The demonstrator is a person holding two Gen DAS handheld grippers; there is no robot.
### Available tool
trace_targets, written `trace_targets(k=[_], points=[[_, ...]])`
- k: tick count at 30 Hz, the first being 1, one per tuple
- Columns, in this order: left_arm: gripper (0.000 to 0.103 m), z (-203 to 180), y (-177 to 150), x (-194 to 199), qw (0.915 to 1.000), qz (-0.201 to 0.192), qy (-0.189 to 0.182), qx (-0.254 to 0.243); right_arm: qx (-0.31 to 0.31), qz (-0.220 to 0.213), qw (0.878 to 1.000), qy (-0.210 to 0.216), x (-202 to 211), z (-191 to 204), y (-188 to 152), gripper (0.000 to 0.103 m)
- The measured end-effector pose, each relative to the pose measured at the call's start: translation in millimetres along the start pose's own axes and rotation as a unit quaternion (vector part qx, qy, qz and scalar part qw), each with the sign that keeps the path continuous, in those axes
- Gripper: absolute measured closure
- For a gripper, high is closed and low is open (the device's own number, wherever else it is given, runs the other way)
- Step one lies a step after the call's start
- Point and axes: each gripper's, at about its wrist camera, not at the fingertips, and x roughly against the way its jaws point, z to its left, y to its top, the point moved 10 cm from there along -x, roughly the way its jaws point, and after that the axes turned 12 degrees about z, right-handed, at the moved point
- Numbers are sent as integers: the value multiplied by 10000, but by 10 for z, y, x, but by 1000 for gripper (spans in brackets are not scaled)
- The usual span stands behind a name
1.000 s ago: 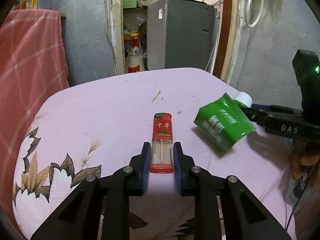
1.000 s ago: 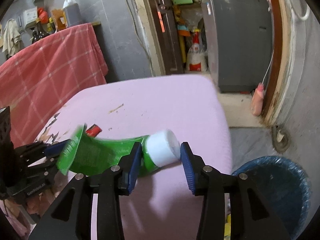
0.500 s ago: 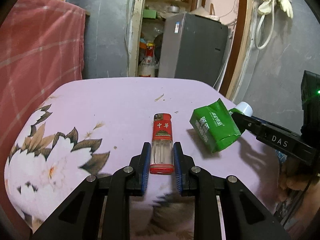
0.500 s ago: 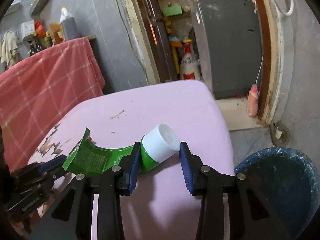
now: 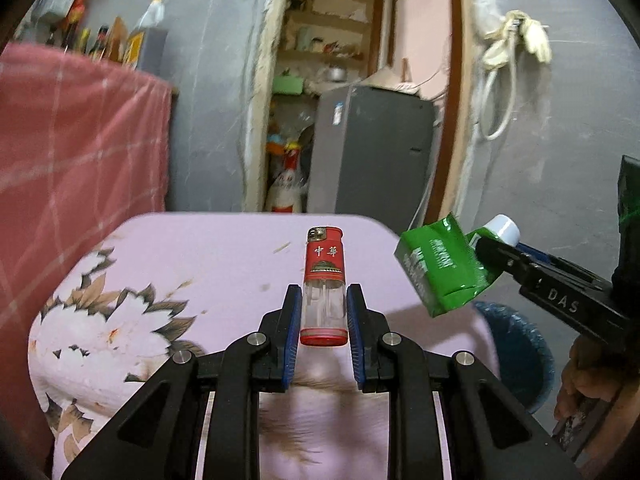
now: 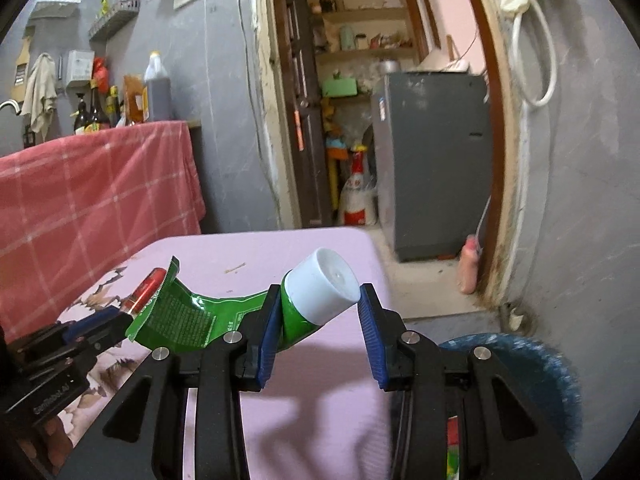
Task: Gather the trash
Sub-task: 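Lift both held items and carry them over the blue bin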
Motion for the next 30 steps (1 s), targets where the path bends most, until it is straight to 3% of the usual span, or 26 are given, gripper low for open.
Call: trace_targets(k=[17, 30], points=[[84, -1323, 0, 50, 9990, -275, -333, -95, -407, -393, 9938, -955, 783, -1126, -271, 68], [84, -2034, -321, -513, 9976, 472, -370, 356, -1052, 269, 9877, -1127, 791, -1915, -843, 68]])
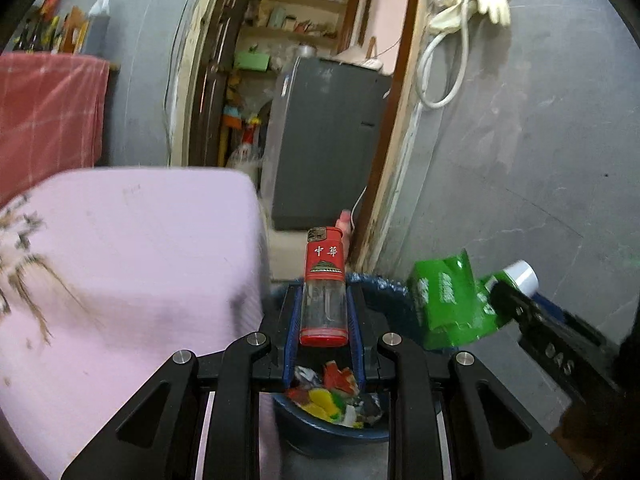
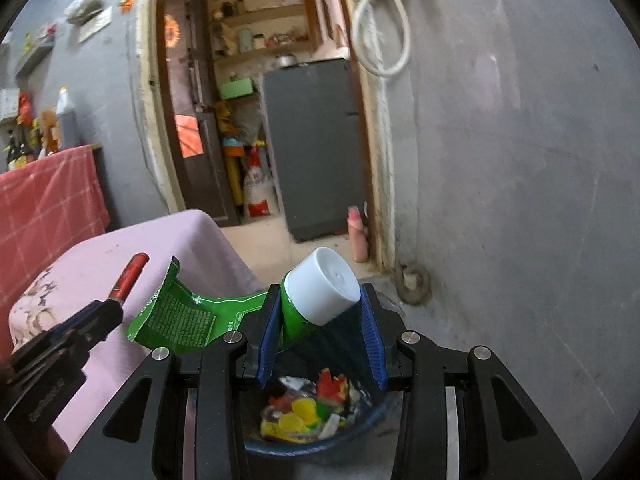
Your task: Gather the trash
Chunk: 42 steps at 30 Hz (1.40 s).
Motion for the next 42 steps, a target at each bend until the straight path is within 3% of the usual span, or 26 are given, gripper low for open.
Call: trace_targets(k=[5, 11, 20, 42], points=[[84, -57, -92, -233, 9993, 273, 205, 177, -112, 155, 9998, -115, -156, -221, -163, 68], [84, -125, -259, -452, 9976, 565, 406, -27, -184, 393, 9990, -142, -336, -367, -340, 68], [84, -63, -425, -637, 9931, 1120, 275, 188, -278, 727, 9969, -87, -504, -427, -453, 67], [83, -85, -369, -518, 9950, 946, 70, 324, -98, 696, 9971, 277, -506, -259, -382, 64]])
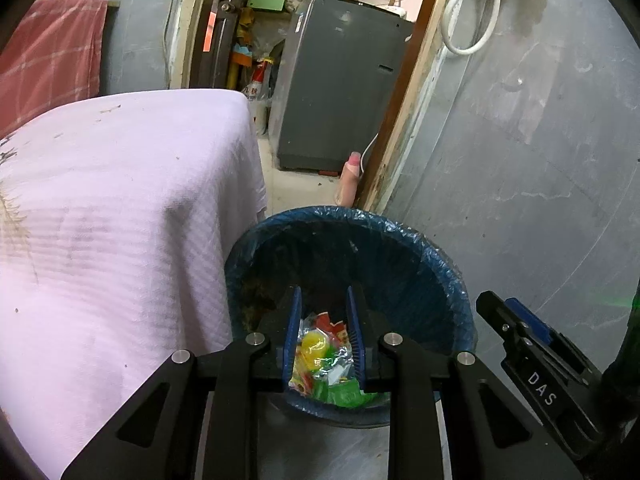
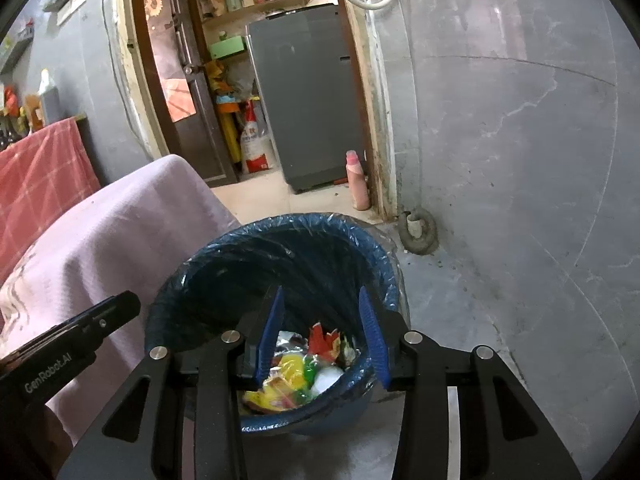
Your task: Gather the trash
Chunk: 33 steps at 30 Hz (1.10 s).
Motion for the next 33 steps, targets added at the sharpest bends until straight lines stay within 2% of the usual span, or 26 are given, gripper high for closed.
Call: trace_targets(k=[5, 10, 12, 14, 18, 20, 24, 25, 26, 33], points=[[68, 16, 97, 155, 9995, -293, 30, -106, -12, -302, 9995, -22, 130, -33, 78, 59], [65, -22, 206, 307, 9981, -530, 76, -317, -83, -742, 9972, -50, 344, -35, 196, 47], [59, -13, 261, 394, 9975, -627, 55, -332, -79, -856, 9963, -50, 420, -25, 245, 47], [49, 9, 317, 496, 9965, -768, 47, -334, -72, -953, 9954, -68, 484, -2, 280, 41], [40, 76, 410, 712, 9941, -992, 38, -443, -85, -1215, 9926, -9, 695, 76, 340, 31], [26, 135, 439, 839, 9924, -1137, 63, -460, -37, -1321, 9912, -11, 794, 134, 357, 24], [10, 281, 453, 1087, 9885, -1446, 166, -398, 29, -1526, 9883, 52, 1016, 267, 383, 10], [6, 298, 446, 1138, 9878, -1493, 201, -390, 54, -1579, 9874, 84, 1076, 314, 393, 4], [5, 336, 439, 1200, 9870, -1546, 220, -380, 74, -1616, 9868, 84, 1116, 338, 393, 0], [4, 591, 381, 1532, 9836, -1705, 345, -471, 219, -1884, 9817, 193, 1424, 641, 333, 0]])
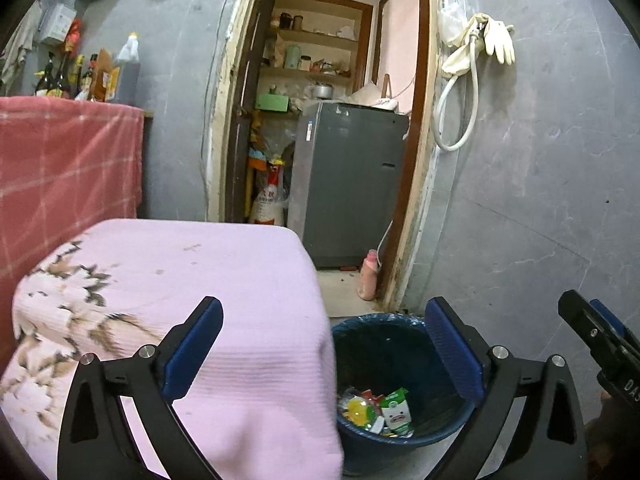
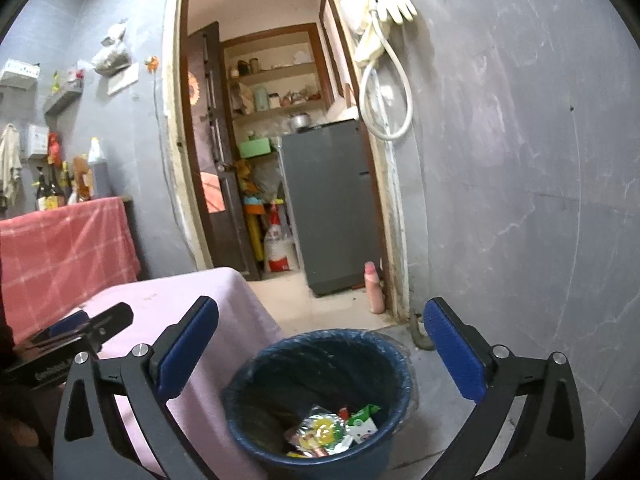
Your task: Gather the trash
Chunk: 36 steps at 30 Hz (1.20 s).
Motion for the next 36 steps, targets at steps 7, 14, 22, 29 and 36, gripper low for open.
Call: trace_targets(k=[7, 14, 22, 29, 36], points=[[3, 243, -96, 370, 9999, -82, 50, -66, 222, -107, 9997, 50, 260, 349, -84, 0], [3, 418, -227, 757, 9996, -169, 34, -206, 103, -198, 9998, 5, 565, 564, -153, 0], [3, 671, -427, 1287, 9984, -445, 23, -339, -50, -194, 9995, -232, 1009, 812, -417, 0], [3, 957, -684, 1600, 9985, -390, 126, -350, -53, -147, 9993, -346, 1299, 998, -616, 0], [3, 1116, -933, 1750, 9984, -361, 284, -341, 88, -160, 9992, -341, 1432, 1219, -725, 0]])
